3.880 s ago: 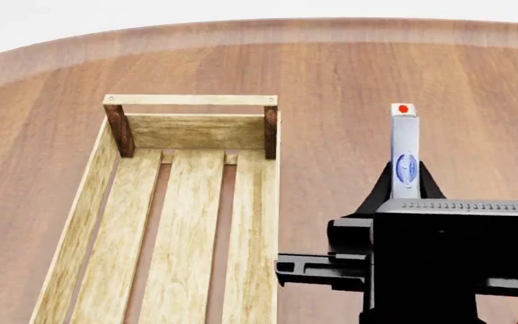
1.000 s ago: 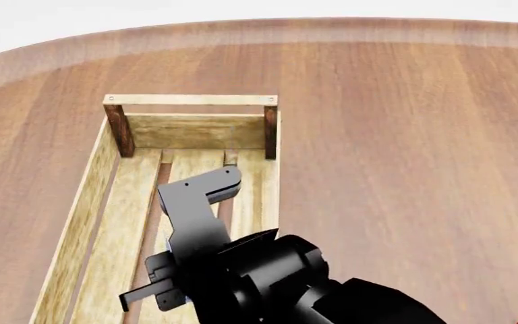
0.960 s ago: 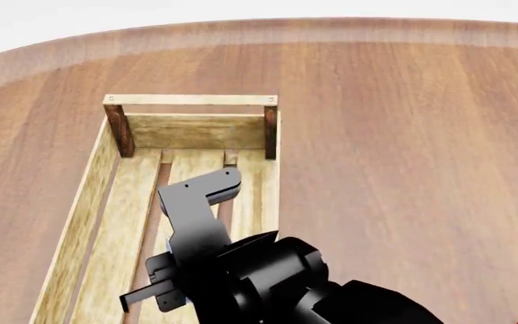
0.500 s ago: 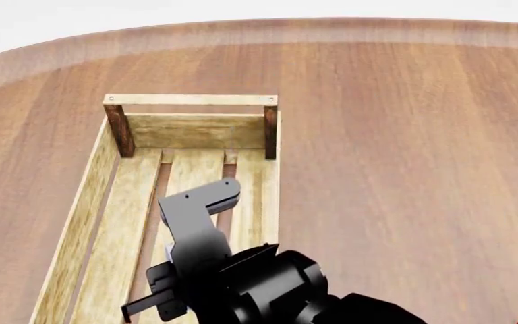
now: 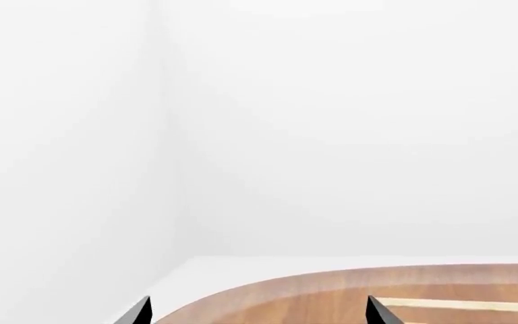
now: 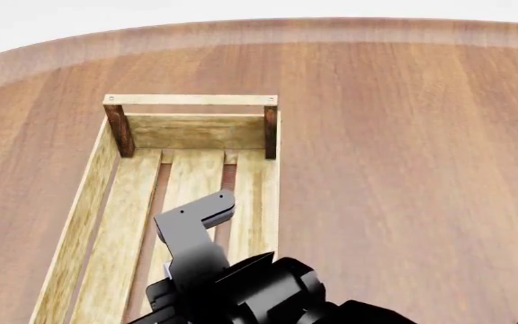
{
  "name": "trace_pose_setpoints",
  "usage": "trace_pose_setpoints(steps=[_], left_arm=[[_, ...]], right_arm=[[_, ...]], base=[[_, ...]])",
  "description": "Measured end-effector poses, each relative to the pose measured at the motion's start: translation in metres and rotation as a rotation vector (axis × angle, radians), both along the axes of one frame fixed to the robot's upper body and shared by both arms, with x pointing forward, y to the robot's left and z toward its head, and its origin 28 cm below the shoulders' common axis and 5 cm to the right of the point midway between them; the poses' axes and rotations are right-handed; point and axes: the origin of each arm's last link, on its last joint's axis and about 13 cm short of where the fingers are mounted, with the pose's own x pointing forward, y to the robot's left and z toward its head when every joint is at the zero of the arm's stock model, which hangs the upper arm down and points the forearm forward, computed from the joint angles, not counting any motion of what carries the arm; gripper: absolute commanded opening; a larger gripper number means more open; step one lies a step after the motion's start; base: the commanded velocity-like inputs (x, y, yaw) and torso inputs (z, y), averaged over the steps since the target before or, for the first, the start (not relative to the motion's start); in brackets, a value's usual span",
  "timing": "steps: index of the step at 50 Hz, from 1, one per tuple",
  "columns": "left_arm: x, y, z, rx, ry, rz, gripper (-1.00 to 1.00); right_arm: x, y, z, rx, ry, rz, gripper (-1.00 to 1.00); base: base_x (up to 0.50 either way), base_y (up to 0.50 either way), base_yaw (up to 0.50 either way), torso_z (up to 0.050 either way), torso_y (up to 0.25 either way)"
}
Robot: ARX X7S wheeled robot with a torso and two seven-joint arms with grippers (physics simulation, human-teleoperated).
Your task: Pick up the cream cheese and put it in the tray.
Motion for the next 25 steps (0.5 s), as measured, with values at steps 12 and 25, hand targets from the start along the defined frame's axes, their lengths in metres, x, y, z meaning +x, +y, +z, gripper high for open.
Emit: trace_pose_setpoints(steps=[12, 25], left_arm=[[0.0002, 0.0001, -0.0001, 0.001, 0.001, 0.0, 1.0], [0.0004, -0.0001, -0.0004, 0.001, 0.002, -0.001, 1.0]], right_arm=[[-0.0015, 0.0012, -0.0009, 0.001, -0.003, 0.046, -1.0], [-0.0021, 0.0017, -0.0013, 0.006, -0.001, 0.073, -1.0]], base=[[0.0, 0.0, 0.0, 0.0, 0.001], [0.0, 0.0, 0.0, 0.0, 0.0]])
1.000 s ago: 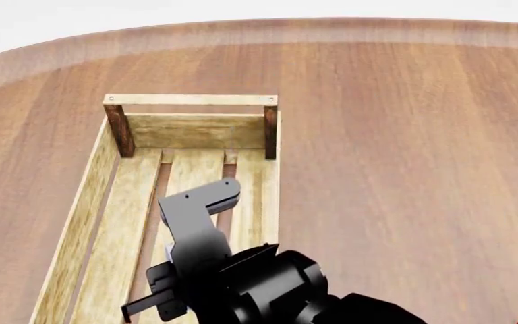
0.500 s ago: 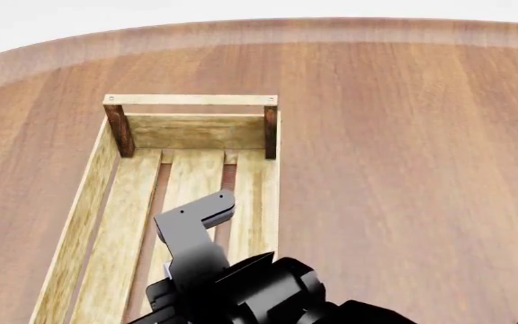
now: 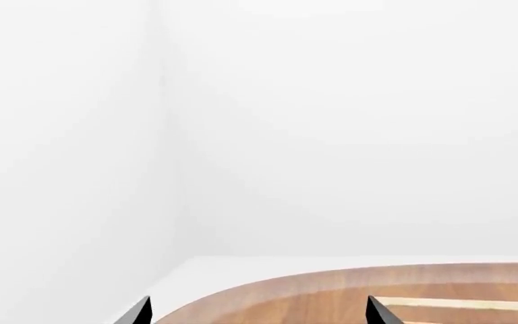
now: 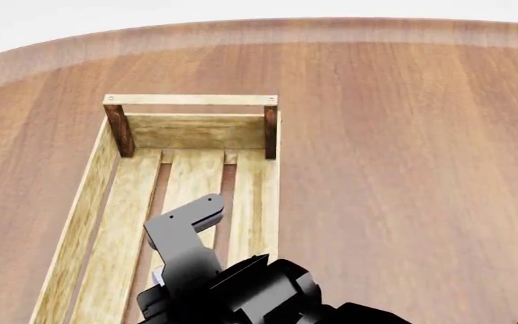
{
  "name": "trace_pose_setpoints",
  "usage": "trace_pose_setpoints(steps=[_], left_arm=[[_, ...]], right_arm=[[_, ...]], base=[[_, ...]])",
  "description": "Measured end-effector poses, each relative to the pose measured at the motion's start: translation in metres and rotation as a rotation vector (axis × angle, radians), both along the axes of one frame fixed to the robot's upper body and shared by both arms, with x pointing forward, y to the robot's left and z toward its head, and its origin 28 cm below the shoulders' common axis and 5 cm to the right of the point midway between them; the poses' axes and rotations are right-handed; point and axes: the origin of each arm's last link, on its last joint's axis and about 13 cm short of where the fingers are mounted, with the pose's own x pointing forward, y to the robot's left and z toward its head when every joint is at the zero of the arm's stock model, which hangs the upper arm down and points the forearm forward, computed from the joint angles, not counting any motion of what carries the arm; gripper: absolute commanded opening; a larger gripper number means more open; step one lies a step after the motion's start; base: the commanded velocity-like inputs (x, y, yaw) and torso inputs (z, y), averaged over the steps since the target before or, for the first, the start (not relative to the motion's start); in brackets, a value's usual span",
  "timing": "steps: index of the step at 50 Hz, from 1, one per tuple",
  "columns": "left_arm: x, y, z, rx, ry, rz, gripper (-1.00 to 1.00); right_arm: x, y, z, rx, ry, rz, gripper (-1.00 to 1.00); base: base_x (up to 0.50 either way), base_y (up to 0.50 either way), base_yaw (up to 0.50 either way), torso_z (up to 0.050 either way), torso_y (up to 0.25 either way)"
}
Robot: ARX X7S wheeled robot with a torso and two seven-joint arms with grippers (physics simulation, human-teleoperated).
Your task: Pick up the cream cheese and put it in the tray.
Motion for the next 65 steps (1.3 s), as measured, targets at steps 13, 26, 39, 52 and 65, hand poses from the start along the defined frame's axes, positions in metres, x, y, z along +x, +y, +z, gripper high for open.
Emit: trace_pose_setpoints(steps=[13, 26, 39, 52, 65], left_arm=[[0.0003, -0.0004, -0.0004, 0.0, 0.001, -0.001, 1.0], [0.001, -0.0007, -0.001, 0.0, 0.004, -0.003, 1.0], [0.0012, -0.0007, -0.0011, 0.0, 0.004, -0.002, 1.0], [0.0012, -0.0008, -0.001, 0.002, 0.003, -0.003, 1.0], [0.0009, -0.001, -0.0006, 0.003, 0.002, -0.005, 1.0]], right_arm=[[0.0003, 0.0002, 0.0002, 0.007, -0.003, 0.011, -1.0], [0.003, 0.0019, 0.0044, 0.042, -0.021, 0.03, 1.0], [0.0039, 0.0029, 0.0062, 0.057, -0.03, 0.039, 1.0], [0.0042, 0.0032, 0.0065, 0.061, -0.036, 0.042, 1.0], [0.0059, 0.0054, 0.0082, 0.09, -0.072, 0.053, 1.0]], base=[[0.0, 0.0, 0.0, 0.0, 0.0], [0.0, 0.0, 0.0, 0.0, 0.001], [0.0, 0.0, 0.0, 0.0, 0.0], [0.0, 0.0, 0.0, 0.0, 0.0], [0.0, 0.0, 0.0, 0.0, 0.0]])
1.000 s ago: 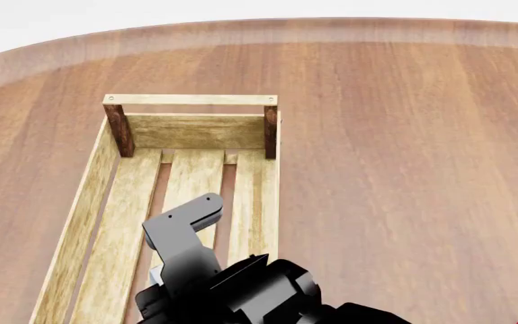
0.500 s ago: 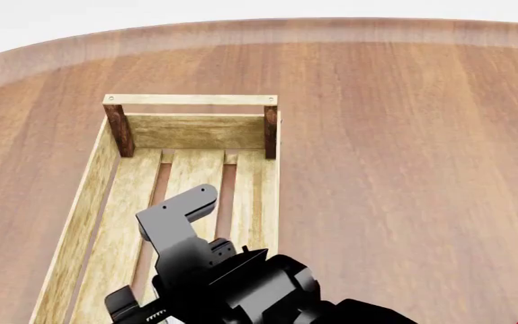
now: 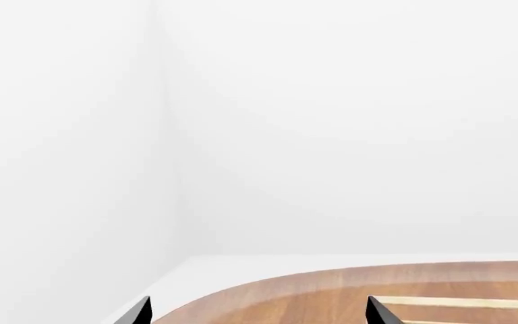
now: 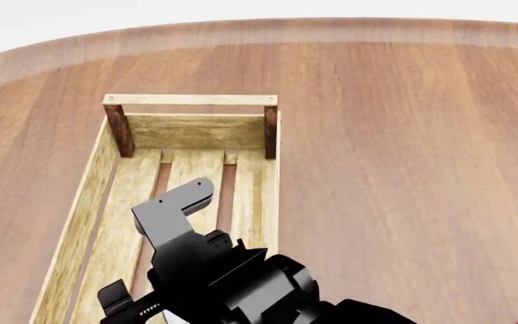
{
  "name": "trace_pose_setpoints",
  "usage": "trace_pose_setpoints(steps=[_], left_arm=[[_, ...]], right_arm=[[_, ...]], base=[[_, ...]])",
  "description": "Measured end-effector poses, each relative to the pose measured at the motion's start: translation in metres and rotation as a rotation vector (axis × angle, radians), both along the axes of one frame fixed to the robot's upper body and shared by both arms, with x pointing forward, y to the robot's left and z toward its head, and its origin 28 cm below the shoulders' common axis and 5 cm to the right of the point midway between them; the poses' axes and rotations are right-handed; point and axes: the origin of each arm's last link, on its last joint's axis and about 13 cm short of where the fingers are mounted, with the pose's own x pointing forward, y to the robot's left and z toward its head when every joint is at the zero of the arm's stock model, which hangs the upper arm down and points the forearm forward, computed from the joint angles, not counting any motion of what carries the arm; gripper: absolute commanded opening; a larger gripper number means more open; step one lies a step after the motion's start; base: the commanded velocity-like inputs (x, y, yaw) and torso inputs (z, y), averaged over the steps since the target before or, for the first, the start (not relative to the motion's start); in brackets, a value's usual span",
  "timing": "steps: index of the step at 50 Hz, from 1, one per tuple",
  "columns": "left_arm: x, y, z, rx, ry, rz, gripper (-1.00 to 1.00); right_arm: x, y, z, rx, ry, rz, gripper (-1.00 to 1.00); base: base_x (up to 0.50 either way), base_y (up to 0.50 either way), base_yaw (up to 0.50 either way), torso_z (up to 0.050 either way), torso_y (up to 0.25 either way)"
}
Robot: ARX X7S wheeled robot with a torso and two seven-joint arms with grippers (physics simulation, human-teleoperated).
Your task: Pick up the cream cheese and put it in the tray.
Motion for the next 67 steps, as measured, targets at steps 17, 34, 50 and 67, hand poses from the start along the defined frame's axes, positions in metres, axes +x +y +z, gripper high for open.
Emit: trace_pose_setpoints(steps=[17, 34, 50, 67], left_arm=[[0.0, -0.001, 0.0, -0.001, -0.001, -0.002, 1.0], [0.001, -0.001, 0.0, -0.002, -0.001, -0.004, 1.0], [0.001, -0.002, 0.0, -0.001, -0.001, -0.006, 1.0], [0.001, -0.003, 0.0, -0.001, 0.0, -0.01, 1.0]], right_arm=[[0.009, 0.005, 0.019, 0.179, -0.157, -0.031, 1.0], [0.003, -0.008, 0.066, 0.36, -0.309, -0.102, 1.0], [-0.026, -0.022, 0.112, 0.497, -0.459, -0.12, 1.0], [-0.063, -0.043, 0.159, 0.598, -0.636, -0.126, 1.0]], base=[[0.0, 0.0, 0.0, 0.0, 0.0], [0.0, 0.0, 0.0, 0.0, 0.0], [0.0, 0.0, 0.0, 0.0, 0.0], [0.0, 0.0, 0.0, 0.0, 0.0]])
